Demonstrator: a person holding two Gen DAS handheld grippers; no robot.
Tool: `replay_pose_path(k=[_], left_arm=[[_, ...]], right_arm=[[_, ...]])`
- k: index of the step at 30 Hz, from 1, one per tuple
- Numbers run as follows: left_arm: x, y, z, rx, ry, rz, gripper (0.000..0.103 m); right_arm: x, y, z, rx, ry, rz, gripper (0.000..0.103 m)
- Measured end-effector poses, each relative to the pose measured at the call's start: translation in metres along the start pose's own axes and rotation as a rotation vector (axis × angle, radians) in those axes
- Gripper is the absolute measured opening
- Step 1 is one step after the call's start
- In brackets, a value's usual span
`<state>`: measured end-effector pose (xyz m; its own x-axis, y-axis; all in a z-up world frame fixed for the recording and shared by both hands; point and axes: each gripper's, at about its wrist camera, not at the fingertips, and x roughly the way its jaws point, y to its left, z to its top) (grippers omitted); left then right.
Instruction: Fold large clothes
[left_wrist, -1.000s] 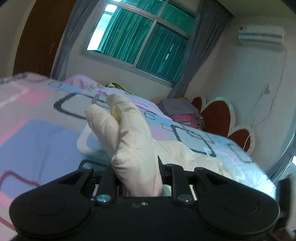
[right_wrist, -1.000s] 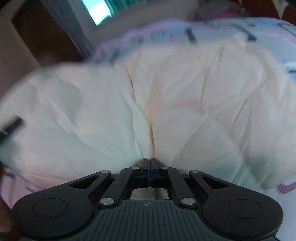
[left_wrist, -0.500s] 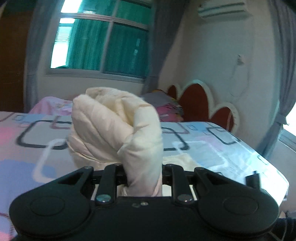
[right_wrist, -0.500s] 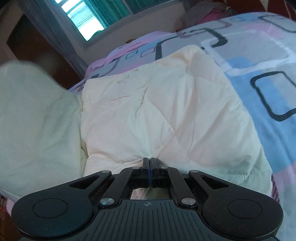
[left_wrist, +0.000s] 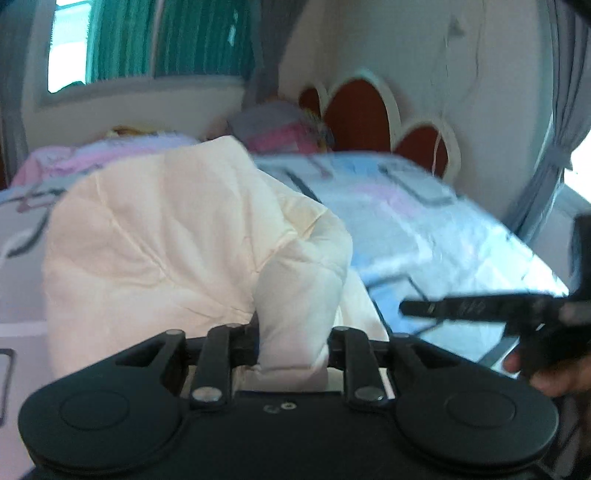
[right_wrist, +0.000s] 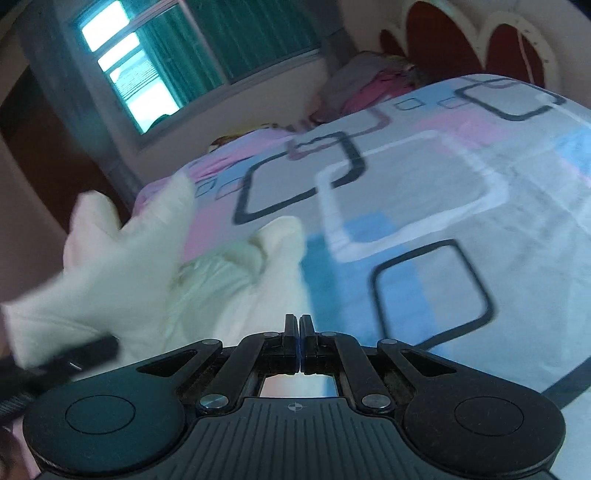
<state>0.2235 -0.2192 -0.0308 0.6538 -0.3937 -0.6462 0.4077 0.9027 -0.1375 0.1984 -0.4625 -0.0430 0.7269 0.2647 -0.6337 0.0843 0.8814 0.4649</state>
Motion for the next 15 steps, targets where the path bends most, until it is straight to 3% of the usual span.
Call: replay_pose_path(k=[2, 3, 6, 10, 12, 13, 15], left_arm=[[0.018, -0.009, -0.004, 0.004, 0.06, -0.016, 0.036], [0.025, -0.013, -0.006, 0.016, 0.084, -0.023, 0.046], [0.035, -0.028, -0.012, 0.069, 0.115, -0.064, 0.087], [0.029, -0.036, -0.015, 0.074, 0.115, -0.106, 0.091], [0.017, -0.026, -0.013, 0.01, 0.102, -0.158, 0.091], [0.008, -0.02, -0.013, -0.02, 0.086, -0.18, 0.09], [-0.009, -0.012, -0.009, -0.059, 0.052, -0.198, 0.09]], right_arm=[[0.001, -0.008, 0.002, 0.009, 0.009, -0.006, 0.002], [0.001, -0.013, 0.003, 0.016, 0.019, -0.002, 0.002], [0.002, -0.025, 0.005, 0.044, 0.037, 0.004, 0.003], [-0.001, -0.035, 0.01, 0.085, 0.037, 0.022, 0.005], [-0.008, -0.035, 0.012, 0.084, 0.007, 0.028, 0.049], [-0.013, -0.033, 0.013, 0.079, -0.025, 0.031, 0.08], [-0.018, -0.029, 0.017, 0.057, -0.055, 0.067, 0.08]])
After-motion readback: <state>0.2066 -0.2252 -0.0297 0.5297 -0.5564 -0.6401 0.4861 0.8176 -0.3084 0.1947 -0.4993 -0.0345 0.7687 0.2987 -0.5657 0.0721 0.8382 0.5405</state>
